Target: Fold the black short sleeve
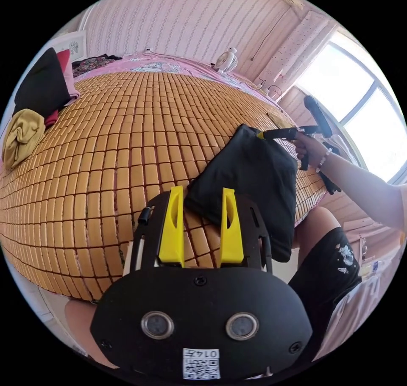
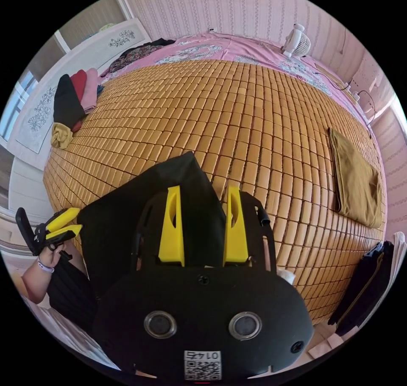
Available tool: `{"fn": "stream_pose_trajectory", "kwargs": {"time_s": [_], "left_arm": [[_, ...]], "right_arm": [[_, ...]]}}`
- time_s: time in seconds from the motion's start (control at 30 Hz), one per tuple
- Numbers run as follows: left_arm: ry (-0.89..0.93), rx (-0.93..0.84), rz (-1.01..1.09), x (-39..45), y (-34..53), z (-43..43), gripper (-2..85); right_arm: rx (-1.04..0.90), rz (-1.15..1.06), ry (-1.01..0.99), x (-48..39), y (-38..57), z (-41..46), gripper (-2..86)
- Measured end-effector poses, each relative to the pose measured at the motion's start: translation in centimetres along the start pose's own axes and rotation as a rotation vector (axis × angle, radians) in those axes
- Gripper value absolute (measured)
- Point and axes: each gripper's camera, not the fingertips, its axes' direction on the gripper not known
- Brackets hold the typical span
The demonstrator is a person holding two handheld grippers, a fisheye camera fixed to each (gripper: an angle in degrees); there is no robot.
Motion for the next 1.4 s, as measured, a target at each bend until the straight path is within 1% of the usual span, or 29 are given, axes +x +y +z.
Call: {"fn": "stream_pose_trajectory", "kwargs": {"time_s": [0.1,0.17,0.23,0.3,0.4,0.47,0.57,0.63,0.83,0.9,1.0,1.07,1.1,1.17,1.2,1.27,1.3,1.33,1.37,1.4], "left_arm": [[-0.065,0.011,0.074,0.9,-0.3,0.1,10.9],[-0.122,-0.014,0.113,1.5,-0.5,0.1,7.7],[-0.068,-0.044,0.121,1.8,-0.7,0.0,4.9],[-0.07,-0.051,0.14,2.3,-0.6,0.0,3.4],[-0.099,-0.054,0.195,3.3,-0.2,-0.4,1.8],[-0.076,-0.061,0.2,3.6,0.2,-1.4,0.8],[-0.016,-0.009,0.229,4.0,1.0,-4.0,0.1],[0.03,0.026,0.26,4.6,1.4,-6.0,-0.1],[0.121,0.117,0.38,7.2,0.6,-12.0,-0.3],[0.148,0.149,0.407,7.8,-0.6,-13.2,-0.4],[0.158,0.2,0.512,9.8,-3.9,-14.2,-0.3],[0.186,0.23,0.59,11.9,-7.8,-13.8,-0.2],[0.197,0.236,0.607,12.5,-8.9,-13.5,-0.1],[0.243,0.283,0.66,15.4,-14.3,-11.8,0.5],[0.266,0.291,0.652,16.0,-15.9,-11.1,0.8],[0.368,0.283,0.5,18.1,-22.8,-7.5,3.6],[0.391,0.288,0.466,18.5,-24.3,-6.5,5.1],[0.398,0.279,0.389,19.0,-27.2,-4.4,8.2],[0.411,0.225,0.268,19.0,-29.5,-2.2,9.6],[0.428,0.207,0.228,18.8,-30.3,-1.2,10.2]], "right_arm": [[0.017,-0.002,0.004,-0.5,0.4,0.1,14.2],[0.03,-0.01,0.003,-0.9,1.0,0.0,13.7],[0.027,-0.014,0.016,-1.2,2.0,-0.2,12.2],[0.022,-0.022,0.024,-1.4,3.0,-0.4,10.2],[0.004,-0.053,-0.075,-1.7,5.1,-1.1,4.2],[0.022,-0.048,-0.092,-1.6,6.9,-2.1,3.2],[0.153,-0.005,-0.177,-0.9,10.9,-5.1,2.4],[0.287,0.027,-0.26,-0.2,14.5,-8.2,2.1],[0.502,0.089,-0.312,1.4,20.6,-14.3,1.8],[0.562,0.095,-0.307,2.1,21.3,-15.9,1.8],[0.641,0.109,-0.27,4.2,21.5,-18.8,1.8],[0.668,0.129,-0.245,6.3,21.1,-20.7,1.9],[0.681,0.135,-0.212,8.0,20.4,-22.3,2.1],[0.679,0.153,-0.116,10.8,18.6,-25.2,2.5],[0.669,0.19,-0.041,13.0,16.8,-27.1,2.8],[0.595,0.284,0.024,17.3,12.9,-29.1,3.9],[0.553,0.367,0.084,20.5,10.2,-29.3,5.0],[0.489,0.472,0.106,24.0,7.7,-28.7,7.2],[0.443,0.512,0.116,25.6,6.7,-28.2,8.2],[0.351,0.604,0.139,28.2,5.3,-26.8,9.9]]}}
